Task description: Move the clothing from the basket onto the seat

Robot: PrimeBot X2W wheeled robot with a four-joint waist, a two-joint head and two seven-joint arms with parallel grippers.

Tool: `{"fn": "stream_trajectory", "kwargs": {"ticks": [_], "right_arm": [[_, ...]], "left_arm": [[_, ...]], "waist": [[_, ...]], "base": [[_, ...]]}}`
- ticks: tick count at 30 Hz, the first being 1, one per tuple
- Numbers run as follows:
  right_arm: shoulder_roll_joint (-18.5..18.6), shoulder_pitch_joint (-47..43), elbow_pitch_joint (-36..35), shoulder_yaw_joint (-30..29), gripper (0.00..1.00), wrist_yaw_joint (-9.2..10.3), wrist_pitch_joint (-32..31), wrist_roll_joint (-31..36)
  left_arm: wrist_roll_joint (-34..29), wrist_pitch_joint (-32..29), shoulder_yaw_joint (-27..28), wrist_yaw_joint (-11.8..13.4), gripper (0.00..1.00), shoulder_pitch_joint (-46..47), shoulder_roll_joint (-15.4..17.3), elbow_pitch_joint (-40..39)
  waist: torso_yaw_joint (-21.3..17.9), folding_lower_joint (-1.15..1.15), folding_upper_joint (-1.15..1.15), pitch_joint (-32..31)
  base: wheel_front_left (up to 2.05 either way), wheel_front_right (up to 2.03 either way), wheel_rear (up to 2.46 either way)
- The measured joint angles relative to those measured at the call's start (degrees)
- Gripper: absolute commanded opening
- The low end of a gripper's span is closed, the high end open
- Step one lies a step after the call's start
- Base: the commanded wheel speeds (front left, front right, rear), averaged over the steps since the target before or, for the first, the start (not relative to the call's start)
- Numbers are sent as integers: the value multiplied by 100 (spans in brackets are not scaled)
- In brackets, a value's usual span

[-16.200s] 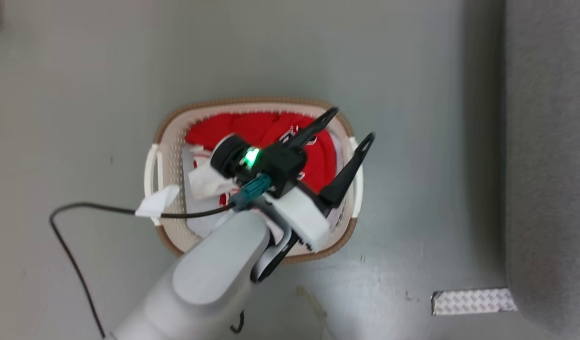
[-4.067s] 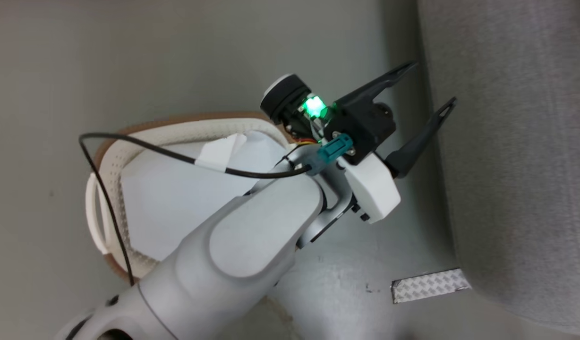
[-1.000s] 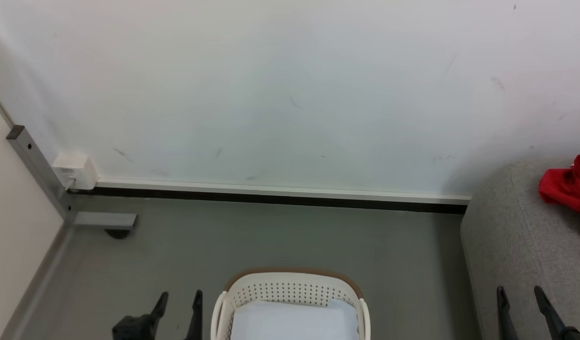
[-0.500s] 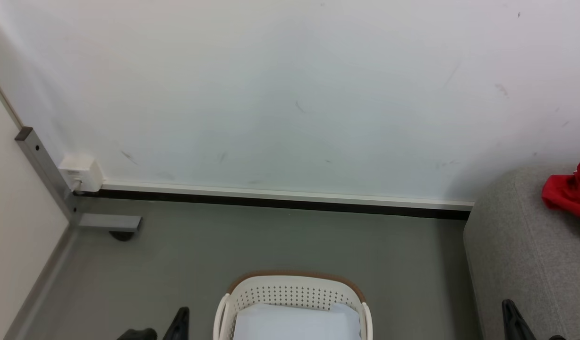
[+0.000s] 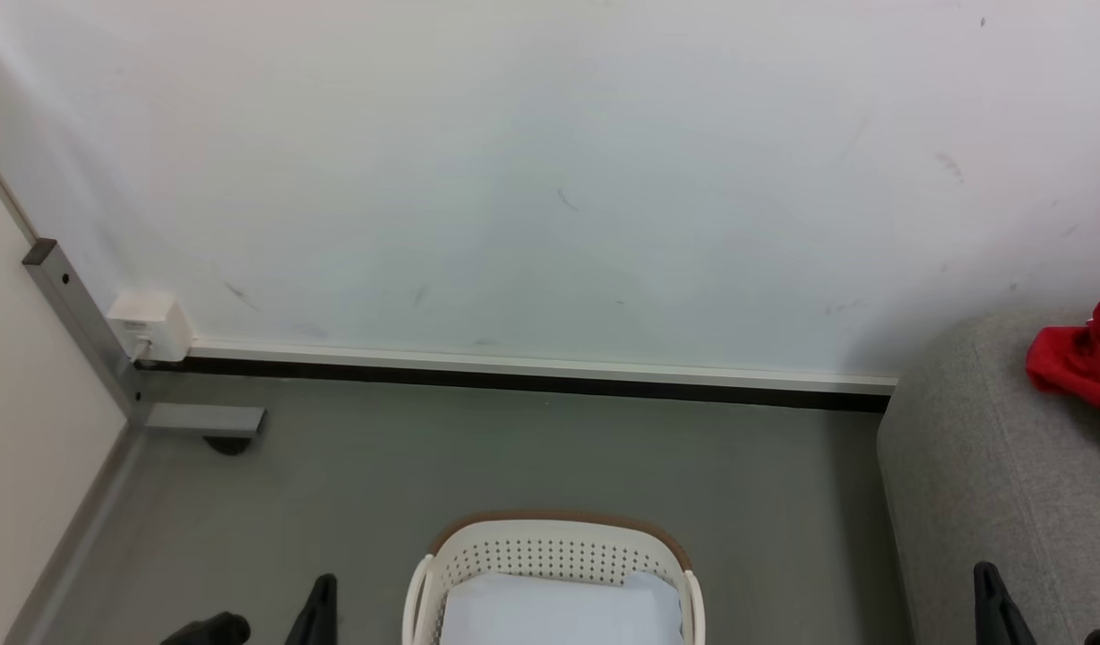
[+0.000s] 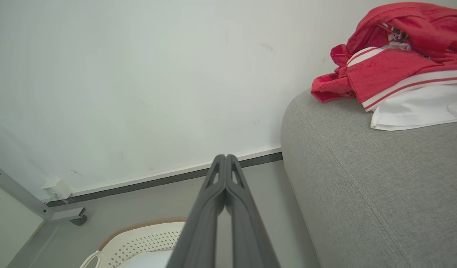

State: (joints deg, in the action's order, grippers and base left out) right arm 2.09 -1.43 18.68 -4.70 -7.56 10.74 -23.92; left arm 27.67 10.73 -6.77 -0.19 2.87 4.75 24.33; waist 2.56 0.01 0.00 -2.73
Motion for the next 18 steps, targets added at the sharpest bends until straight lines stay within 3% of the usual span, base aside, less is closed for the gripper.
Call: {"fn": "stream_trajectory", "kwargs": {"ticks": [18], "right_arm": [[5, 140, -114, -35, 0, 0, -412, -1647]], "left_arm": [[1593, -400, 312, -180, 0, 50, -42, -257]], "waist": [[-42, 0, 0, 47]], "base": [[0, 0, 0]]}}
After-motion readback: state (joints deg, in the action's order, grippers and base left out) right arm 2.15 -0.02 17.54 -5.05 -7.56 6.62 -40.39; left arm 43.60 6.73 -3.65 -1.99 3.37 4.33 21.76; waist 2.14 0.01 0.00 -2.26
